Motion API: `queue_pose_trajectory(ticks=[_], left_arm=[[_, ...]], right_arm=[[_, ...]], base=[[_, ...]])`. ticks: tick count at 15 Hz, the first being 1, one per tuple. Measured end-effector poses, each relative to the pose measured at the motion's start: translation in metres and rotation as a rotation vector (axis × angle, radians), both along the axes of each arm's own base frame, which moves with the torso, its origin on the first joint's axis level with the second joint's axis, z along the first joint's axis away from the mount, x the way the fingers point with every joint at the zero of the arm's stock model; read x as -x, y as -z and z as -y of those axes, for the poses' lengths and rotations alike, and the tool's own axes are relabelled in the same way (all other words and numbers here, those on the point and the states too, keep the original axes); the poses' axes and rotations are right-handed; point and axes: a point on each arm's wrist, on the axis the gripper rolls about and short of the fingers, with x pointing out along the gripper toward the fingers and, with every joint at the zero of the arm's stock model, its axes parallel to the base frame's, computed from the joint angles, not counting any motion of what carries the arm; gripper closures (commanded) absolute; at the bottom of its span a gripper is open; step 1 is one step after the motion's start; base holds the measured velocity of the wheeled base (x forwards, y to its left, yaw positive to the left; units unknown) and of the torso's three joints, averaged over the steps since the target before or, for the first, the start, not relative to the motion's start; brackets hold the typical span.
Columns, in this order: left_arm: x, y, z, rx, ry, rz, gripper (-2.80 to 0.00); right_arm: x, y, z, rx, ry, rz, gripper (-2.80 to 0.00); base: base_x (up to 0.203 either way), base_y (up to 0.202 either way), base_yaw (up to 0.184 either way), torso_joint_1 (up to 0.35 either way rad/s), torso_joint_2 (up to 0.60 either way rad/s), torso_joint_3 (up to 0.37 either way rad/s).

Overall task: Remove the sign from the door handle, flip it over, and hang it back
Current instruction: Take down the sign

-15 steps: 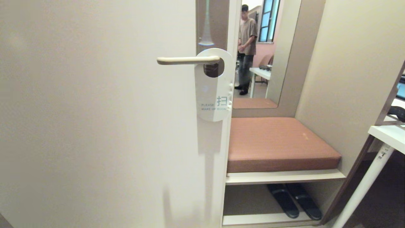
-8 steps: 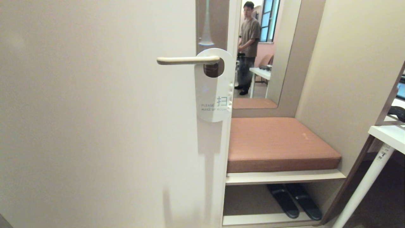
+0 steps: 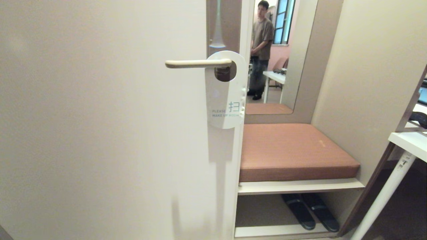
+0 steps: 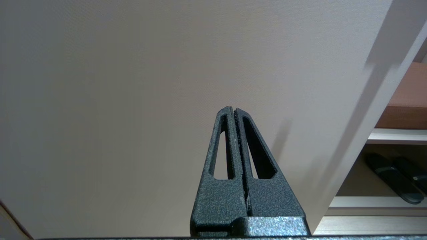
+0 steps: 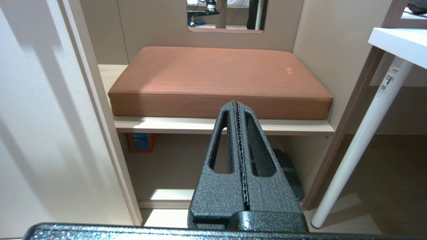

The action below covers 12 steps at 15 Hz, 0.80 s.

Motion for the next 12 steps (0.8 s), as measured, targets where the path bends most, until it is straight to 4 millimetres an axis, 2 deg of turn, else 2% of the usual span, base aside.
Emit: queue_pose_trajectory(ticks=[3,5,8,12], left_arm=[[0.0,0.0,0.0,0.0,0.0,0.0,0.0],[0.0,0.0,0.0,0.0,0.0,0.0,0.0],[0.0,0.0,0.0,0.0,0.0,0.0,0.0],[0.0,0.0,0.0,0.0,0.0,0.0,0.0]], right_arm=[[0.001,-0.003,0.0,-0.002,0.0,0.01,0.0],[0.004,-0.014,0.0,-0.003,0.004,0.046,0.0],[0.014,-0.041,0.0,-0.005,0.009,0.089,0.0],[0.019,-0.092,0.002,-0.011,0.103,0.109,0.0]], base=[[0.0,0.0,0.0,0.0,0.0,0.0],[0.0,0.0,0.0,0.0,0.0,0.0],[0.0,0.0,0.0,0.0,0.0,0.0],[0.0,0.0,0.0,0.0,0.0,0.0]])
